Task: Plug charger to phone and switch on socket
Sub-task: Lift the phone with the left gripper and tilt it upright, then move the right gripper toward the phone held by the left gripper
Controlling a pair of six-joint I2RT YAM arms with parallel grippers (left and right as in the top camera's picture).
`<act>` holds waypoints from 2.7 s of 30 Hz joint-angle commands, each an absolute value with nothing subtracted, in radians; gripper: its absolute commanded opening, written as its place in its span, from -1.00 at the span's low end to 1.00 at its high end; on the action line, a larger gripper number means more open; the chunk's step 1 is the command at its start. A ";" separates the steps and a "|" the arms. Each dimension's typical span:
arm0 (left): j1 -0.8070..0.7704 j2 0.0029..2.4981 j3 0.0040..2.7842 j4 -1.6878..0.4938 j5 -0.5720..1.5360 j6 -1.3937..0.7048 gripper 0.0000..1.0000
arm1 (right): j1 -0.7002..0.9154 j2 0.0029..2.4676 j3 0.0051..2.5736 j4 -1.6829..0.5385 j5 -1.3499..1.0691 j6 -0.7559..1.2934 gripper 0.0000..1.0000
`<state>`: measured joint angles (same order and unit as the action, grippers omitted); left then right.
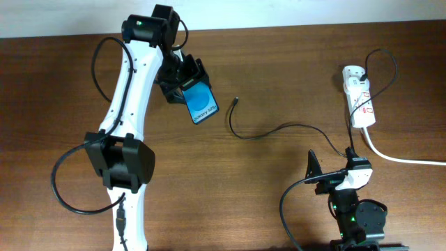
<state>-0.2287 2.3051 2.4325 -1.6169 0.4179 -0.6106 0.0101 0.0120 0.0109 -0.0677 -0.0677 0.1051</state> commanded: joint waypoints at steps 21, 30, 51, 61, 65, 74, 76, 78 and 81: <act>-0.058 2.266 2.458 -1.689 1.108 -0.883 -1.00 | 0.018 0.006 0.006 -0.073 -0.067 0.109 0.97; -0.056 2.266 2.458 -1.689 1.176 -0.909 -1.00 | 0.018 0.006 0.006 -0.073 -0.066 0.109 0.97; -0.056 2.266 2.458 -1.689 1.189 -0.931 -1.00 | 0.018 0.006 0.006 -0.071 -0.067 0.109 0.97; -0.053 2.266 2.458 -1.688 1.182 -0.931 -1.00 | 0.018 0.006 0.006 -0.072 -0.067 0.109 0.97; -0.054 2.266 2.458 -1.689 1.181 -0.931 -1.00 | 0.018 0.006 0.009 -0.072 -0.069 0.109 0.97; -0.052 2.266 2.458 -1.689 1.098 -0.931 -1.00 | 0.018 0.123 0.232 -0.173 -0.183 0.109 0.97; -0.052 2.266 2.458 -1.689 1.023 -0.931 -1.00 | 0.018 0.210 0.303 -0.189 -0.237 0.109 0.97; -0.052 2.266 2.458 -1.689 0.921 -0.931 -1.00 | 0.018 0.310 0.396 -0.240 -0.282 0.109 0.97; -0.052 2.266 2.458 -1.689 0.805 -0.931 -1.00 | 0.018 0.459 0.522 -0.294 -0.364 0.109 0.97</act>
